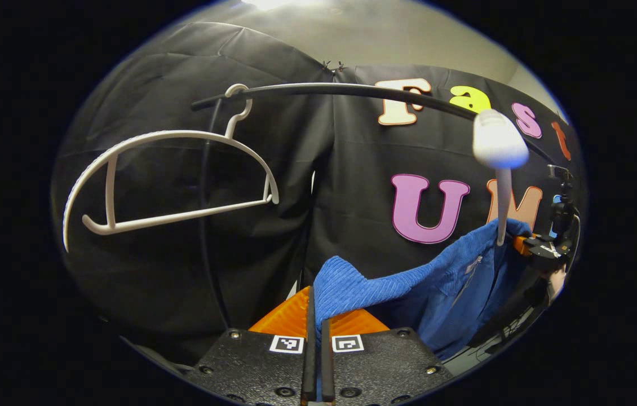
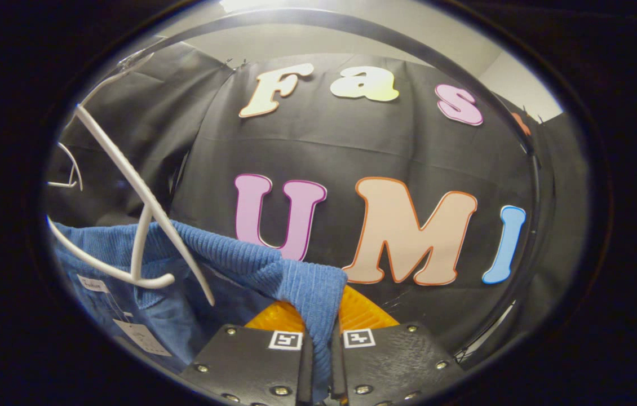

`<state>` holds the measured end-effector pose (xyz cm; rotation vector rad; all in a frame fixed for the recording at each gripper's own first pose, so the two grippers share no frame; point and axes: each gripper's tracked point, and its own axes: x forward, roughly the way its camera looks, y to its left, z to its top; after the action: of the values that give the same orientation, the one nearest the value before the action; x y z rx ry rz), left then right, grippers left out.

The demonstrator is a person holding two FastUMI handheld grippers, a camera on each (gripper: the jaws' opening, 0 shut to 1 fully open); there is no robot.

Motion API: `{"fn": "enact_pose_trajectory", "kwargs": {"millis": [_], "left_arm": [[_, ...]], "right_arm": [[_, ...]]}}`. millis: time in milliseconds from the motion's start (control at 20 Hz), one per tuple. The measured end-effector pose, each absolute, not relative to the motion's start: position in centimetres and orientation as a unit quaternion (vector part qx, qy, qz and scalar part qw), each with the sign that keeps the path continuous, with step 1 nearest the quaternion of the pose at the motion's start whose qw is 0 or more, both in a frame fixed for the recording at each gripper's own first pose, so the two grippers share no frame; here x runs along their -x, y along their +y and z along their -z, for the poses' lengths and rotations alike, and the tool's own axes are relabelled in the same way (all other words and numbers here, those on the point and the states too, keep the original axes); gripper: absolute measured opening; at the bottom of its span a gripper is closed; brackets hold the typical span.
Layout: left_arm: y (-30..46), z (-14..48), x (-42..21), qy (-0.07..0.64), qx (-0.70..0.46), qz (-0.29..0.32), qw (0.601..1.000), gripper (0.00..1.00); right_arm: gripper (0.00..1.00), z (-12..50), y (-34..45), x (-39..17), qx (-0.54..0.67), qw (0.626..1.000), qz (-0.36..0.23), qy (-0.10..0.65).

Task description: Grasp the clothes on the hanger with both hands and then place them into the laundry hamper below.

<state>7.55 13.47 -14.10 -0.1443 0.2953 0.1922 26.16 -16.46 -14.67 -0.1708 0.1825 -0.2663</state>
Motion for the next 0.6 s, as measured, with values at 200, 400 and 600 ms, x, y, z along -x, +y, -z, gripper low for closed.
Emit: {"fn": "enact_pose_trajectory", "kwargs": {"millis": [200, 400, 600], "left_arm": [[13.0, 14.8, -6.8, 0.154, 0.066, -0.092, 0.981, 0.05], [12.7, 15.3, -6.0, 0.160, 0.062, -0.090, 0.981, 0.04], [12.2, 15.8, -5.2, 0.166, 0.058, -0.089, 0.980, 0.04]], "right_arm": [[0.12, 15.7, -16.6, -25.1, 0.084, 0.982, 0.135, 0.103], [0.12, 17.3, -16.8, -24.6, 0.085, 0.980, 0.132, 0.120], [0.12, 18.8, -16.5, -23.0, 0.088, 0.978, 0.131, 0.136]]}}
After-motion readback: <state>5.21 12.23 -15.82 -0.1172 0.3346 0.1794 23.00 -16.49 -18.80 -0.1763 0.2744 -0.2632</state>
